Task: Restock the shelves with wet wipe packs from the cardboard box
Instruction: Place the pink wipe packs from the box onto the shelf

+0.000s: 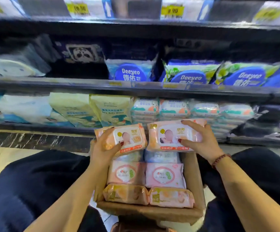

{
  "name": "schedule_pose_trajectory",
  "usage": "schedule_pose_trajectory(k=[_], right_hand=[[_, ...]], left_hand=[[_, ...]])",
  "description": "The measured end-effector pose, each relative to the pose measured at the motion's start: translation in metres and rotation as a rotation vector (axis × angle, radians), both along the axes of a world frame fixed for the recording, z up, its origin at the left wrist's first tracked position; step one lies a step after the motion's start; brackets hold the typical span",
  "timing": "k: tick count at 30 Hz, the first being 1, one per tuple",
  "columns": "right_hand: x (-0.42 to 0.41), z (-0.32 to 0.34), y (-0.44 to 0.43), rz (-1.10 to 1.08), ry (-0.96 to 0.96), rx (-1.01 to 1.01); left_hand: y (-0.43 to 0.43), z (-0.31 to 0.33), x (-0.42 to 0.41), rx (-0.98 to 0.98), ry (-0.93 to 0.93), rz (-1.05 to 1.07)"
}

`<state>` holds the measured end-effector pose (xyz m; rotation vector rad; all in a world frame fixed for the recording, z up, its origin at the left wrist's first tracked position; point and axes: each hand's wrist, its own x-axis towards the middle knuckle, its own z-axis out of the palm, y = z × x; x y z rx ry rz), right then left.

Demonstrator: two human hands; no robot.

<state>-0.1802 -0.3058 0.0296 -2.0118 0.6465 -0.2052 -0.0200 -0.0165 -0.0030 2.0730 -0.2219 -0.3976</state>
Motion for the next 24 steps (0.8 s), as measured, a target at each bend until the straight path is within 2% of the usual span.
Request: schedule_pose_trajectory(k=[3,7,17,21,24], right_hand=[[-0.017,0.050,-0.005,0.001,-0.133,-0.033],[-0.040,0.115,-0.015,-0.023,-0.285,-0.075],[-0.095,0.245,-0.041,-0.137,-0.694,0.078],[-0.104,0.275,-0.058,-0.196,-0.779,0.152],[-0.102,0.287,-0.074,-0.234,-0.759,0.181]], left_hand=[[0.006,0.041,-0.005,-0.084,-0.070,-0.060],[0.001,0.107,-0.019,-0.321,-0.123,-0.128],[-0.045,0.241,-0.021,-0.653,-0.256,-0.164],[-0.066,0.273,-0.016,-0.754,-0.228,-0.185],[-0.083,0.286,-0.013,-0.791,-0.213,-0.221]])
